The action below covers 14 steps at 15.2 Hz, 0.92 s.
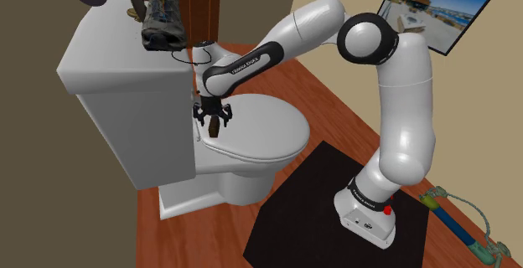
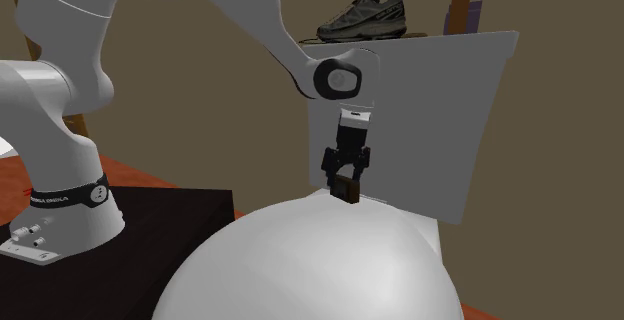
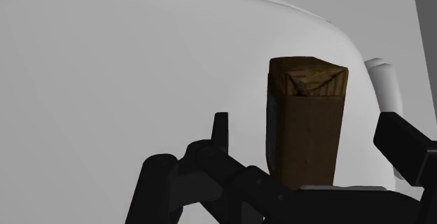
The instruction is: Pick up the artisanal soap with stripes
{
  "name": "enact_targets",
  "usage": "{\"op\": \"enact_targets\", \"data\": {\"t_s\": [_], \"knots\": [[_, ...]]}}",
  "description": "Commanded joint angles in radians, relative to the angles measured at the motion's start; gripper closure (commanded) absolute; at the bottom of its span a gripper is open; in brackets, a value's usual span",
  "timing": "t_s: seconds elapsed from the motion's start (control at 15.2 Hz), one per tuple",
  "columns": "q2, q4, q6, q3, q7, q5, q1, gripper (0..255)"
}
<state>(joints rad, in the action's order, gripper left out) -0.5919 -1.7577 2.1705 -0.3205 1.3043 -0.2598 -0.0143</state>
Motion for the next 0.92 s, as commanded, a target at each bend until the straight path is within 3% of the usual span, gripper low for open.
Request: {"op": "enact_targets", "data": {"t_s": [0.0, 0.07, 0.13, 0.86], "knots": [[-0.013, -0.003, 0.016, 0.004, 0.003, -0.005, 0.002, 0], [-0.013, -0.003, 0.016, 0.004, 0.003, -0.005, 0.002, 0], [-0.014, -0.002, 0.016, 0.004, 0.004, -0.006, 0.003, 255], [0.005, -0.002, -0.002, -0.001, -0.001, 0.001, -0.001, 255]]}}
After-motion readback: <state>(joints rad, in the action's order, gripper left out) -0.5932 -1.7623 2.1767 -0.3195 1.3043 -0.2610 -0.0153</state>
